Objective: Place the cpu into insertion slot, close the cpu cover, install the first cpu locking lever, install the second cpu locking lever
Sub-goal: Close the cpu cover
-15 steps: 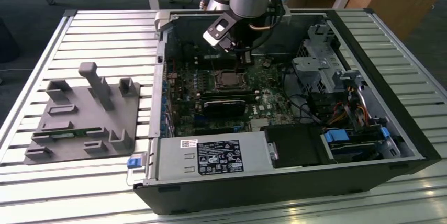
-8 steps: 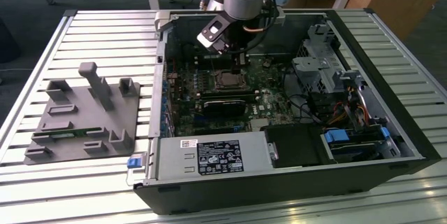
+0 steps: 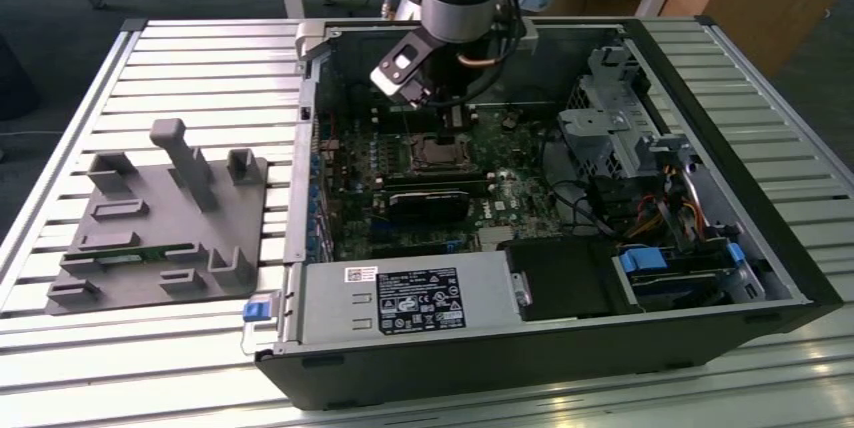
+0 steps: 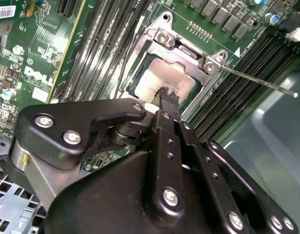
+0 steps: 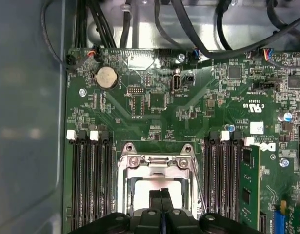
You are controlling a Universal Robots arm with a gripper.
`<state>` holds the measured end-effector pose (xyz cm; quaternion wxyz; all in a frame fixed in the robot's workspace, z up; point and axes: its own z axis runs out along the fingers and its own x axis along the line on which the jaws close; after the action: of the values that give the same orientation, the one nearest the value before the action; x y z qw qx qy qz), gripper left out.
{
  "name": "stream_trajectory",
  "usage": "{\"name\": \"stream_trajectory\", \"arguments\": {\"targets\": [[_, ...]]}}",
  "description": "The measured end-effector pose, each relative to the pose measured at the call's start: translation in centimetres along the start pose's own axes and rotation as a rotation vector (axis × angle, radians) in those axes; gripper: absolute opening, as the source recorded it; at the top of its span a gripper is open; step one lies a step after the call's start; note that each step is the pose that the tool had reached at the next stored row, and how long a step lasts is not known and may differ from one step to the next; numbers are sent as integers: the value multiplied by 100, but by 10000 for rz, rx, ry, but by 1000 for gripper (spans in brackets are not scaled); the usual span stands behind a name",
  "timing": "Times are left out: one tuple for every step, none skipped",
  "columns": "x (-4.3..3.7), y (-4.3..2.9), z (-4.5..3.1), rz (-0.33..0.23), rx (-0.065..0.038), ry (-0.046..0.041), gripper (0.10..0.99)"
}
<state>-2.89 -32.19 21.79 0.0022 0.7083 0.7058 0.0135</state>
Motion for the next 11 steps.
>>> {"name": "stream_trajectory", "arguments": {"targets": [[0, -5, 7, 0, 0, 1, 106], [0, -19, 16, 0, -1, 1, 106], [-1, -46, 22, 0, 1, 0, 106], [-1, -66, 30, 0, 0, 1, 106], [-1, -79, 37, 1, -1, 1, 106], [-1, -92, 44, 0, -1, 1, 106], [-1, -101, 51, 0, -1, 1, 106], [-1, -113, 59, 1, -1, 1, 106], [-1, -123, 66, 0, -1, 1, 106], [-2, -134, 70, 0, 0, 1, 106], [-2, -151, 73, 0, 1, 0, 106]]}}
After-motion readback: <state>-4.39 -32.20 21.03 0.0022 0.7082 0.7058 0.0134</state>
